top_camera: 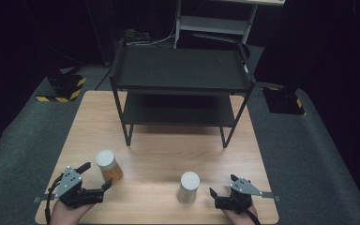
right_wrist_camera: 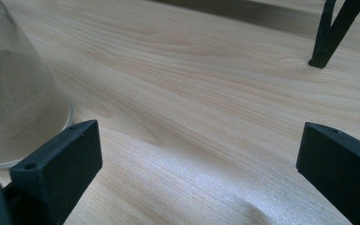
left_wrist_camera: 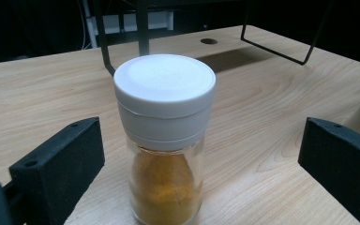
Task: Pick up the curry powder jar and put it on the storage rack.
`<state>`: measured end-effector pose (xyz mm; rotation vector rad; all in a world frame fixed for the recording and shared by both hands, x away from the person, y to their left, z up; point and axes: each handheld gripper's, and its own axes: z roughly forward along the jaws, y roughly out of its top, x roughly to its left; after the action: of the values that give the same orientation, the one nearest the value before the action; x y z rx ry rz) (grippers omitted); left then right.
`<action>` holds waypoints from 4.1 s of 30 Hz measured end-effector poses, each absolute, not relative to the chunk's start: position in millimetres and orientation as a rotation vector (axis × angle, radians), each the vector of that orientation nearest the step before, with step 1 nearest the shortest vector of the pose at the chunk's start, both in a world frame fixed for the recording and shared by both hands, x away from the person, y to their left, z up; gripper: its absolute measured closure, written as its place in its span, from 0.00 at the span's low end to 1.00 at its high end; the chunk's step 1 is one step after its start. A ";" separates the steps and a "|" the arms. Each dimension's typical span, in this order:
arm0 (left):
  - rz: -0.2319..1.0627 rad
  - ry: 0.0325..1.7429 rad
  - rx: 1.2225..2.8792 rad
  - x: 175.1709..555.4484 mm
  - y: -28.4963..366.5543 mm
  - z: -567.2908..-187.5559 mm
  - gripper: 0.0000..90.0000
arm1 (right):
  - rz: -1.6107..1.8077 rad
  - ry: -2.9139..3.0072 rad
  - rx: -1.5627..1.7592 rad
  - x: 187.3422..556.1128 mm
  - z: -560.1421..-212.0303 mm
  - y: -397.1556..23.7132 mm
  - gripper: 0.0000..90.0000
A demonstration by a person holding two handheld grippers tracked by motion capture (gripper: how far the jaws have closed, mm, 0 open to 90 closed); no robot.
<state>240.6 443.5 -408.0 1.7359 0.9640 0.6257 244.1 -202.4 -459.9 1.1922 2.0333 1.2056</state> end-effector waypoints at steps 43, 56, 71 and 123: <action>0.632 0.983 1.724 275.7 437.3 -420.4 0.22 | 1.220 2.030 1.200 244.4 -460.5 -204.4 0.00; 0.633 0.986 1.708 277.2 438.5 -424.9 0.30 | 1.223 2.028 1.202 244.2 -460.7 -204.8 0.00; 0.624 0.973 1.675 275.4 441.2 -433.0 0.37 | 1.224 2.025 1.202 243.9 -460.9 -204.9 0.00; 0.629 0.880 1.575 255.5 436.3 -406.8 0.37 | 1.202 2.035 1.209 244.9 -459.0 -202.8 0.00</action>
<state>255.5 436.3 -406.8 1.5746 0.8799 0.6293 244.9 -202.8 -459.0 1.2093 2.0352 1.2020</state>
